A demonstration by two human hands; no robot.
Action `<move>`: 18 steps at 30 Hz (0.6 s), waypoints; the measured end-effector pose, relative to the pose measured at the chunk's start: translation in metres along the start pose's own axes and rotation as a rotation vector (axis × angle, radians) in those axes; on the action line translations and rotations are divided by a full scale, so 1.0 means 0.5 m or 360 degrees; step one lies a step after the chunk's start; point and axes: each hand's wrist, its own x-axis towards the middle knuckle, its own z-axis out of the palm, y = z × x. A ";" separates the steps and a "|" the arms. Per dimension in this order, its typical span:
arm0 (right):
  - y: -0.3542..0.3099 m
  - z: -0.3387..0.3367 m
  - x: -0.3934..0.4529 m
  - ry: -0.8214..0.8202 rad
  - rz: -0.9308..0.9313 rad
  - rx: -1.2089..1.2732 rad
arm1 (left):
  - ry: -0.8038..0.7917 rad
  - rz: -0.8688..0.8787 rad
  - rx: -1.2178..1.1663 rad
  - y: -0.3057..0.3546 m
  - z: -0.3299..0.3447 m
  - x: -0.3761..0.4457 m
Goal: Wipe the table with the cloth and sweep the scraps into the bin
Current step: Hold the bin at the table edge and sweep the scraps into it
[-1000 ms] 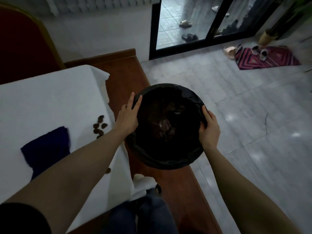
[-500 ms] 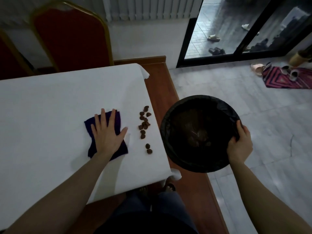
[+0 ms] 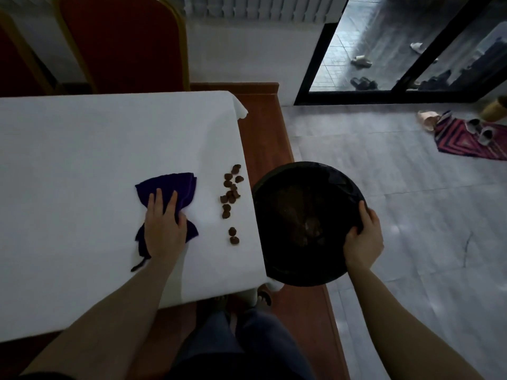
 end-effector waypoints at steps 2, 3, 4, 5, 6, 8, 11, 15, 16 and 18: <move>-0.003 0.013 0.003 -0.0025 -0.0017 0.0019 | 0.0011 -0.0019 -0.0032 0.018 0.005 -0.030; -0.004 0.019 0.004 -0.0046 -0.0032 0.0028 | 0.0017 -0.0020 -0.0047 0.029 0.008 -0.049; -0.004 0.025 0.006 -0.0072 -0.0045 0.0031 | 0.0014 -0.0021 -0.0067 0.043 0.011 -0.067; -0.005 0.029 0.008 -0.0096 -0.0057 0.0028 | 0.0003 -0.0022 -0.0085 0.058 0.014 -0.085; -0.006 0.032 0.010 -0.0113 -0.0067 0.0024 | -0.0012 -0.0025 -0.0096 0.072 0.018 -0.103; -0.006 0.039 0.013 -0.0142 -0.0067 0.0033 | -0.0051 -0.0043 -0.0109 0.100 0.029 -0.134; -0.007 0.049 0.014 -0.0182 -0.0075 0.0072 | -0.0073 -0.0049 -0.0132 0.137 0.043 -0.156; -0.010 0.061 0.011 -0.0191 -0.0127 0.0134 | -0.0102 -0.0052 -0.0129 0.179 0.056 -0.162; -0.012 0.063 0.009 -0.0190 -0.0144 0.0141 | -0.0110 -0.0043 -0.0127 0.189 0.059 -0.164; -0.013 0.066 0.008 -0.0193 -0.0176 0.0153 | -0.0136 -0.0017 -0.0126 0.211 0.064 -0.166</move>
